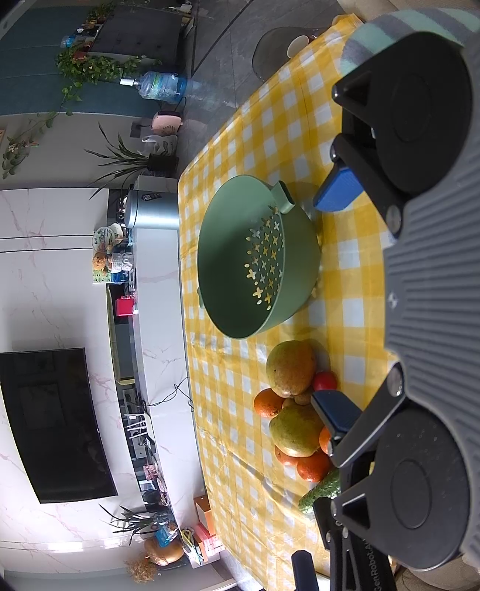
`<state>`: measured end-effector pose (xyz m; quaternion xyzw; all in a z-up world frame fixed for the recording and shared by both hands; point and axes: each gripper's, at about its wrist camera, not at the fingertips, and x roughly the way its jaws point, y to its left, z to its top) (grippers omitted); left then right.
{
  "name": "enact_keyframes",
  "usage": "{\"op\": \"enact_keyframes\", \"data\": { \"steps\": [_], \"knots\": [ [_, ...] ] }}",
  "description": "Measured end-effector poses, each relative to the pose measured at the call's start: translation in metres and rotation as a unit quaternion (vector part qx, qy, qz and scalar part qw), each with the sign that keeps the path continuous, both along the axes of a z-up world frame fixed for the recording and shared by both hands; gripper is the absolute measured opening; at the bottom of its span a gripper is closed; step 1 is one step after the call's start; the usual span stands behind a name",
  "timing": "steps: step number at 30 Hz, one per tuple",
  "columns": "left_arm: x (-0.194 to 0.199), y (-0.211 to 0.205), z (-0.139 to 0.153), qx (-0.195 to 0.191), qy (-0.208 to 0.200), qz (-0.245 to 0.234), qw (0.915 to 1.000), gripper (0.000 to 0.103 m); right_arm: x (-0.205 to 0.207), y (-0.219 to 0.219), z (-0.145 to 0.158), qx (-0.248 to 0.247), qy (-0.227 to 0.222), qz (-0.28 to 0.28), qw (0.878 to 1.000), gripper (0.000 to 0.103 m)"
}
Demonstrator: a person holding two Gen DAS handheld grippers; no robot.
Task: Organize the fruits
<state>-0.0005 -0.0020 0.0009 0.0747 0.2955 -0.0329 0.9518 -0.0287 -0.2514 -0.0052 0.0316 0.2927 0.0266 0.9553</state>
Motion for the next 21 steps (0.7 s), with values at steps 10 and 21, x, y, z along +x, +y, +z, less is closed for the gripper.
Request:
{"op": "enact_keyframes", "data": {
  "steps": [10, 21],
  "knots": [
    [0.003, 0.003, 0.0, -0.018, 0.011, -0.002, 0.9998, 0.086, 0.003, 0.003, -0.002, -0.002, -0.003, 0.004, 1.0, 0.099],
    [0.023, 0.013, -0.003, -0.057, 0.043, -0.015, 0.9973, 0.078, 0.018, 0.023, -0.008, -0.021, -0.037, 0.058, 0.997, 0.099]
  ]
}}
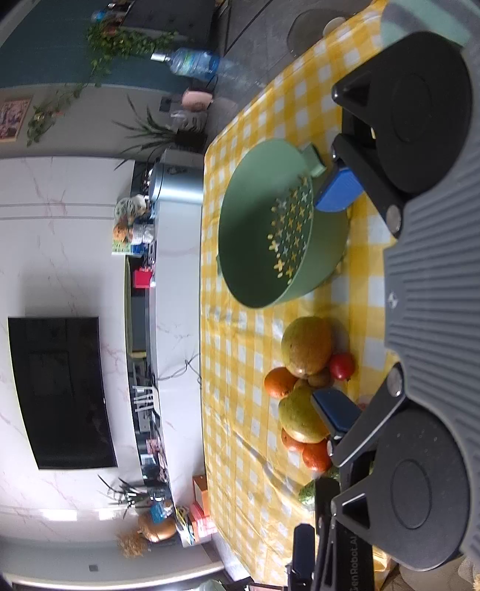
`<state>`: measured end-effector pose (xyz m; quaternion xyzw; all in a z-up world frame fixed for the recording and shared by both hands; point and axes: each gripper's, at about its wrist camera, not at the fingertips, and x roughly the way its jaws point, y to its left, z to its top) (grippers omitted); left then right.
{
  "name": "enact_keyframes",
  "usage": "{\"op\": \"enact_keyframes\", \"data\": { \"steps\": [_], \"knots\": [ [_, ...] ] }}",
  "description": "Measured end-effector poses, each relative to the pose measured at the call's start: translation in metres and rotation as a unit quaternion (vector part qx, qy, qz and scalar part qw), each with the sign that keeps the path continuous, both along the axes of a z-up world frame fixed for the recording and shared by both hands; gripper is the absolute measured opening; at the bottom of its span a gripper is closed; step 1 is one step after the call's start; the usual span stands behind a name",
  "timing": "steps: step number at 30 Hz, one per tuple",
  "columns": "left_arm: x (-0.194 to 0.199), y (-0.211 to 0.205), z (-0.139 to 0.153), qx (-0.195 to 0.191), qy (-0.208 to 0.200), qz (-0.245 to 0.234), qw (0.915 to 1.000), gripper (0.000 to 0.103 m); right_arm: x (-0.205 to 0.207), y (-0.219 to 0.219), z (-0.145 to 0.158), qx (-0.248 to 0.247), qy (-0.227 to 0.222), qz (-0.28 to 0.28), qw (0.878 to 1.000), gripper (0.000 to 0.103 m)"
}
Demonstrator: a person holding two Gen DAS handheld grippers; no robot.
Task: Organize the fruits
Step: 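Grasp the large yellow pear with the left tool while the right tool grasps the other pear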
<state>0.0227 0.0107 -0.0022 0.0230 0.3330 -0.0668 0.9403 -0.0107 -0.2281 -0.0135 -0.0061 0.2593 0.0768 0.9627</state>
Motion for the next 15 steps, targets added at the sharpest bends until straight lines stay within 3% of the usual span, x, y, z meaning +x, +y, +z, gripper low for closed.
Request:
{"op": "enact_keyframes", "data": {
  "steps": [9, 15],
  "knots": [
    [0.02, -0.005, -0.005, 0.004, 0.004, -0.018, 0.9998, 0.069, 0.027, 0.007, -0.009, 0.031, 0.035, 0.009, 0.999, 0.098],
    [0.035, -0.005, -0.012, 0.002, 0.008, -0.03, 0.9995, 0.065, 0.045, 0.007, -0.015, 0.068, 0.059, -0.002, 0.996, 0.089]
  ]
}}
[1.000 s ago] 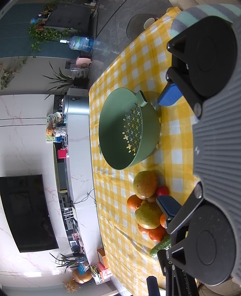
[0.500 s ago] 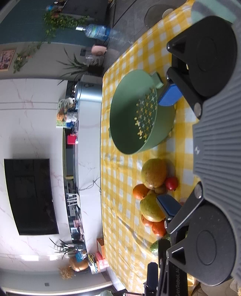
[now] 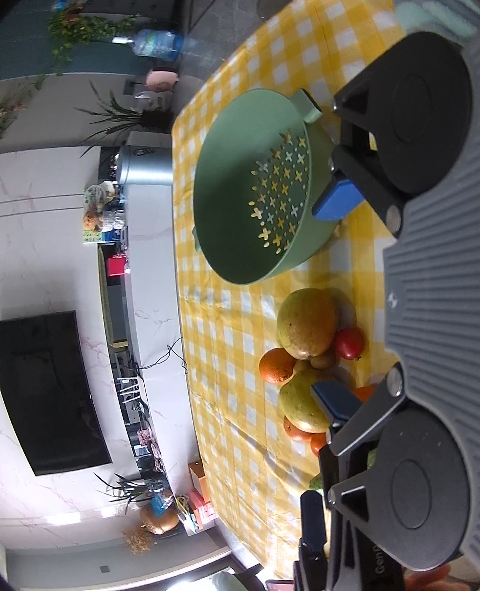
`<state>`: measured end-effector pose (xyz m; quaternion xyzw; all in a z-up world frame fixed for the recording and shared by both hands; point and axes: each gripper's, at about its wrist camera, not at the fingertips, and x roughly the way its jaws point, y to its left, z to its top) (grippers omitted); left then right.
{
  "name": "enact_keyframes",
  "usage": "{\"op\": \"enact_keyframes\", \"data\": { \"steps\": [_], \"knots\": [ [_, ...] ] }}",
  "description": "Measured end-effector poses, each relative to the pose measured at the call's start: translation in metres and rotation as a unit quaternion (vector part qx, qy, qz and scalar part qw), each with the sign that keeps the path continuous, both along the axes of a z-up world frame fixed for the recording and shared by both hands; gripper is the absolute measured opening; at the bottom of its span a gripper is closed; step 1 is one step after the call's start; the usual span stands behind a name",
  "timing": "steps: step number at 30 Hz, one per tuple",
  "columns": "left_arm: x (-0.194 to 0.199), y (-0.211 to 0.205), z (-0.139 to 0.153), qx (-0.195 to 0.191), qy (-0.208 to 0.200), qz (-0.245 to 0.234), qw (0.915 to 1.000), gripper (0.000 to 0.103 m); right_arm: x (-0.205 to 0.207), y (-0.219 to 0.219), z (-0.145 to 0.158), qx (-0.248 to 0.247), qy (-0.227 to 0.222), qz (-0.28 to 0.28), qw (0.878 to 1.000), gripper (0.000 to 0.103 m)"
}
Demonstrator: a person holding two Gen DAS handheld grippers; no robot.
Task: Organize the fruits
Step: 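Grasp the large yellow pear with the left tool while the right tool grasps the other pear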
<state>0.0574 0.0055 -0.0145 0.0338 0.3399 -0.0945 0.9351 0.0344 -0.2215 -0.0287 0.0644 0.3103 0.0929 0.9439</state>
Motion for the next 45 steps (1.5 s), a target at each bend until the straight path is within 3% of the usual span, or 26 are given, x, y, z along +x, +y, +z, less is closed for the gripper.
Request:
{"op": "enact_keyframes", "data": {
  "steps": [6, 11, 18, 23, 28, 34, 41, 43, 45],
  "knots": [
    [0.009, -0.003, -0.015, 0.021, -0.011, -0.027, 0.9993, 0.066, 0.018, -0.006, -0.01, 0.052, 0.027, -0.01, 0.998, 0.083],
    [0.018, -0.004, -0.028, 0.026, -0.005, -0.042, 0.9988, 0.073, 0.03, -0.007, -0.019, 0.077, 0.032, -0.007, 0.997, 0.083],
    [0.034, -0.005, -0.039, 0.027, 0.015, -0.043, 0.9986, 0.075, 0.047, -0.01, -0.034, 0.128, 0.053, -0.006, 0.99, 0.084],
    [0.041, -0.009, -0.041, 0.043, 0.006, -0.052, 0.9977, 0.077, 0.06, -0.008, -0.045, 0.165, 0.07, -0.013, 0.984, 0.088],
    [0.047, -0.016, -0.046, 0.08, 0.0, -0.067, 0.9946, 0.077, 0.07, -0.007, -0.055, 0.184, 0.082, -0.027, 0.979, 0.088],
    [0.056, -0.017, -0.05, 0.077, 0.001, -0.071, 0.9945, 0.081, 0.082, -0.006, -0.064, 0.193, 0.092, -0.03, 0.976, 0.088],
    [0.062, -0.017, -0.055, 0.078, 0.006, -0.076, 0.9941, 0.082, 0.087, -0.003, -0.071, 0.2, 0.102, -0.019, 0.974, 0.08],
    [0.062, -0.018, -0.055, 0.08, 0.005, -0.078, 0.9937, 0.082, 0.088, -0.002, -0.072, 0.199, 0.1, -0.016, 0.975, 0.071],
    [0.062, -0.019, -0.055, 0.081, 0.006, -0.079, 0.9935, 0.08, 0.088, -0.003, -0.073, 0.206, 0.102, -0.013, 0.973, 0.069]
  ]
}}
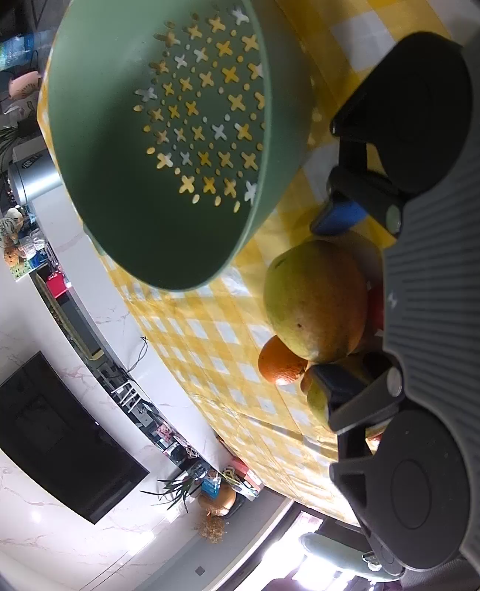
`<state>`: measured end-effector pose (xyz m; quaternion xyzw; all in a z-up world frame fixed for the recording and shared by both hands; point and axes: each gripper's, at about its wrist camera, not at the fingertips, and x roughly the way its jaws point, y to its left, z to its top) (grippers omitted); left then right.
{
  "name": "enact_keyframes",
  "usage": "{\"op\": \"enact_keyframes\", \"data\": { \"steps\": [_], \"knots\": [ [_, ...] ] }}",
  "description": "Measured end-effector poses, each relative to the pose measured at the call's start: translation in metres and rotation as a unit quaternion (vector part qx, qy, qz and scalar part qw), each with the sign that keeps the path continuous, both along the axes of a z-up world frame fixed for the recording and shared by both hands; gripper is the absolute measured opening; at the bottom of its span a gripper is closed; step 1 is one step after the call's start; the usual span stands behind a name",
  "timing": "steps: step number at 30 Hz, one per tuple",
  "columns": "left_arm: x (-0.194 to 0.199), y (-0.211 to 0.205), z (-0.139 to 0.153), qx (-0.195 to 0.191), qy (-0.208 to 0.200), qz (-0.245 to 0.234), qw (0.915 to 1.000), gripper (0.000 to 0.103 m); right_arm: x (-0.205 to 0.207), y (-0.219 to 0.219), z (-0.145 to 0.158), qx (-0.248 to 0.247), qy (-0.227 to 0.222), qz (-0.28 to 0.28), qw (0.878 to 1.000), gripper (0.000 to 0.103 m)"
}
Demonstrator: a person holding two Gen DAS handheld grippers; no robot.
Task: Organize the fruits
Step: 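Grasp the large yellow pear with the left tool while the right tool grasps the other pear, then carry both pears into the green colander and open both tools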
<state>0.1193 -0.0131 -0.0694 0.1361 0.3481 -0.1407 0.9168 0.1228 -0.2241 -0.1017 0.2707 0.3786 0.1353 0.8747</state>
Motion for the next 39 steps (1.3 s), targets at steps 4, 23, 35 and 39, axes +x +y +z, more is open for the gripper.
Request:
{"op": "enact_keyframes", "data": {
  "steps": [4, 23, 35, 39],
  "knots": [
    [-0.002, -0.002, 0.001, 0.0, 0.0, 0.002, 1.0, 0.077, -0.001, 0.001, 0.001, -0.008, -0.007, 0.004, 1.0, 0.068],
    [-0.027, 0.011, 0.036, -0.054, -0.011, 0.055, 0.9969, 0.076, -0.031, -0.011, 0.037, 0.013, -0.11, 0.035, 0.993, 0.067],
    [-0.041, 0.002, 0.088, -0.099, -0.018, 0.051, 0.9936, 0.076, -0.062, -0.044, 0.092, -0.039, -0.151, 0.052, 0.986, 0.067],
    [-0.033, -0.012, 0.103, -0.116, -0.011, 0.034, 0.9927, 0.076, -0.059, -0.066, 0.103, -0.091, -0.148, 0.059, 0.983, 0.067]
  ]
}}
